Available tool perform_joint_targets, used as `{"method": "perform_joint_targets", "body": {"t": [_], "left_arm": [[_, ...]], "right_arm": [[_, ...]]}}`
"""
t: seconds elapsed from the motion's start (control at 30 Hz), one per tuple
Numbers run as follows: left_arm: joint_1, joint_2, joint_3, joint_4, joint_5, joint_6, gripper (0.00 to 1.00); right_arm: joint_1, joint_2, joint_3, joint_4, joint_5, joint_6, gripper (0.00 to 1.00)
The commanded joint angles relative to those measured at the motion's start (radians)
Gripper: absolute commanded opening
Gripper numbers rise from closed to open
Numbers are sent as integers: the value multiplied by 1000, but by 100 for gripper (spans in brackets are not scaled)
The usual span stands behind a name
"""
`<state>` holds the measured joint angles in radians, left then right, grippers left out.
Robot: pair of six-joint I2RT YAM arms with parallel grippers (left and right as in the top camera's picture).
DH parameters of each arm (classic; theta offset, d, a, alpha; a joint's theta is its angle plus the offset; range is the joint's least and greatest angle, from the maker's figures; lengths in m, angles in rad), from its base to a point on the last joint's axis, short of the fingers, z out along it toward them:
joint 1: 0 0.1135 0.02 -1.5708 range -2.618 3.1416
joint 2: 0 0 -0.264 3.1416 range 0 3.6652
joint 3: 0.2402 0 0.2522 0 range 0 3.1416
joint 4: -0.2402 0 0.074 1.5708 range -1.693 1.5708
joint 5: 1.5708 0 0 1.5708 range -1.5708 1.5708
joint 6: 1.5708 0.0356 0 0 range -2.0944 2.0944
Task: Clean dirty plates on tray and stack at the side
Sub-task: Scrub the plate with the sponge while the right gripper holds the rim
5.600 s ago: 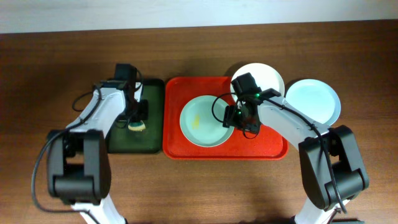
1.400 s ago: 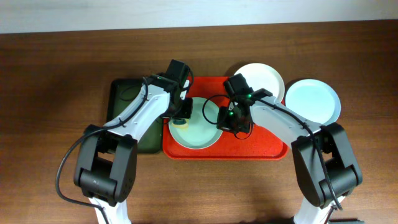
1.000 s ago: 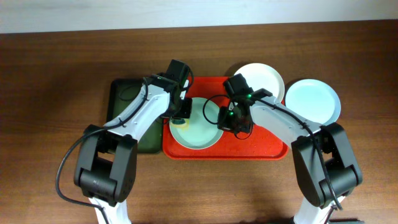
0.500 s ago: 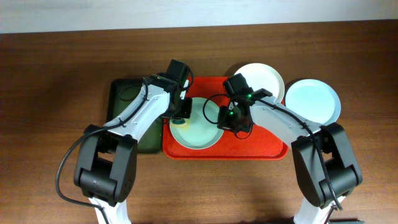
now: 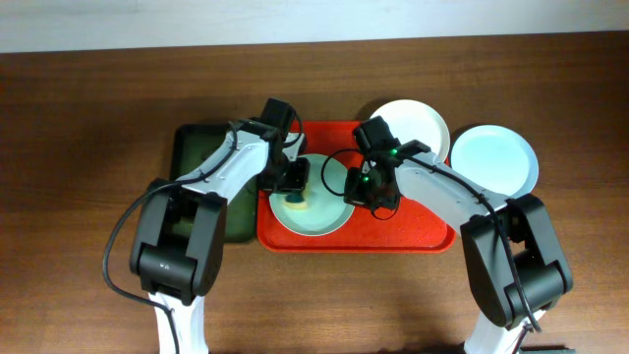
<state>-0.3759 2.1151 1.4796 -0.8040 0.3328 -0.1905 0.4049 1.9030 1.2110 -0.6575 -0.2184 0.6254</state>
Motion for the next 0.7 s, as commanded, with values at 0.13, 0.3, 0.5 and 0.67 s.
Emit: {"method": "perform_joint_targets", "body": {"t": [0.13, 0.3, 0.5, 0.67], "left_arm": [[-23, -156, 14, 12, -132, -49, 0], [-26, -156, -13, -24, -231, -49, 0], [-34, -21, -32, -13, -234, -69, 0], [-83, 35, -32, -11, -43, -62, 0]], "right_arm": [[7, 17, -7, 3, 10, 0, 4], [7, 17, -9, 4, 10, 0, 4], [7, 17, -9, 4, 10, 0, 4], [7, 17, -9, 4, 10, 0, 4]]}}
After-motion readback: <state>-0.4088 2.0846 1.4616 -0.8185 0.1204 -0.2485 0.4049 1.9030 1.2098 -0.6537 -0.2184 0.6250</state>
